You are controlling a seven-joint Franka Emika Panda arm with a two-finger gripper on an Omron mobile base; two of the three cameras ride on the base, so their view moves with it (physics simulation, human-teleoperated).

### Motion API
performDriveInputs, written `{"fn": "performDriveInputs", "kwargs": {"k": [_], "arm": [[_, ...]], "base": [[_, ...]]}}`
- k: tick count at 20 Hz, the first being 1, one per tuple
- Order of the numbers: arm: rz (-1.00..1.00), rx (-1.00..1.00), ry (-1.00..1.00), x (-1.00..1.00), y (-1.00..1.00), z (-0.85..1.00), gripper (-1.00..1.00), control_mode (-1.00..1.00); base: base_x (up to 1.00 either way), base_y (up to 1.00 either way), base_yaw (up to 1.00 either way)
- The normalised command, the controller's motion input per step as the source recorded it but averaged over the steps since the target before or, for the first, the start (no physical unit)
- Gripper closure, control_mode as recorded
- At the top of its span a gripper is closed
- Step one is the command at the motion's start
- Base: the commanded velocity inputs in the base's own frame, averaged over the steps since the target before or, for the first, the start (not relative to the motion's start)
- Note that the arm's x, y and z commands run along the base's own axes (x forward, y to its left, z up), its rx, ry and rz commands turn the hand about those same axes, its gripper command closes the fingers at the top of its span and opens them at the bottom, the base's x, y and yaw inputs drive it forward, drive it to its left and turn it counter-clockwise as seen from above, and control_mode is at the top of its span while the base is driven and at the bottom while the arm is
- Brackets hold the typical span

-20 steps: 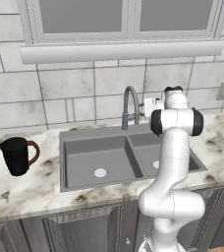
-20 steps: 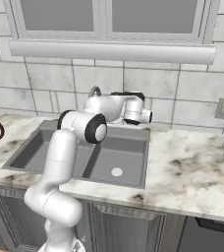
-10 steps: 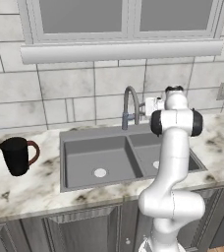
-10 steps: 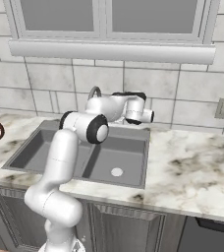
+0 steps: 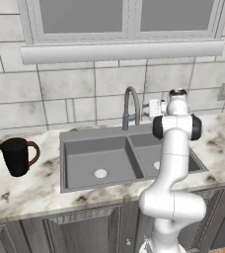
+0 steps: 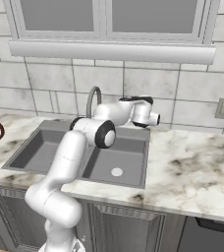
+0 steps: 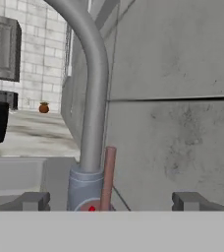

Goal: Turn on the sink faucet and place the jug under the water for a few seconds to fill it up.

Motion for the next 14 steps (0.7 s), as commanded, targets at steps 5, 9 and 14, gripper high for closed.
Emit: {"fn": "performDriveInputs", "kwargs": {"k": [5,9,14], "arm": [[0.00,0.00,0.11,0.16,0.51,-0.33,-1.00,-1.00],[0.01,0.00,0.03,0.05,0.27,-0.09,-1.00,-1.00],[0.07,0.01,-0.03,-0.04,-0.03,0.06,-1.00,-1.00]], "base": [[0.00,0.00,0.00],[0.00,0.00,0.00],[0.00,0.00,0.00]]}}
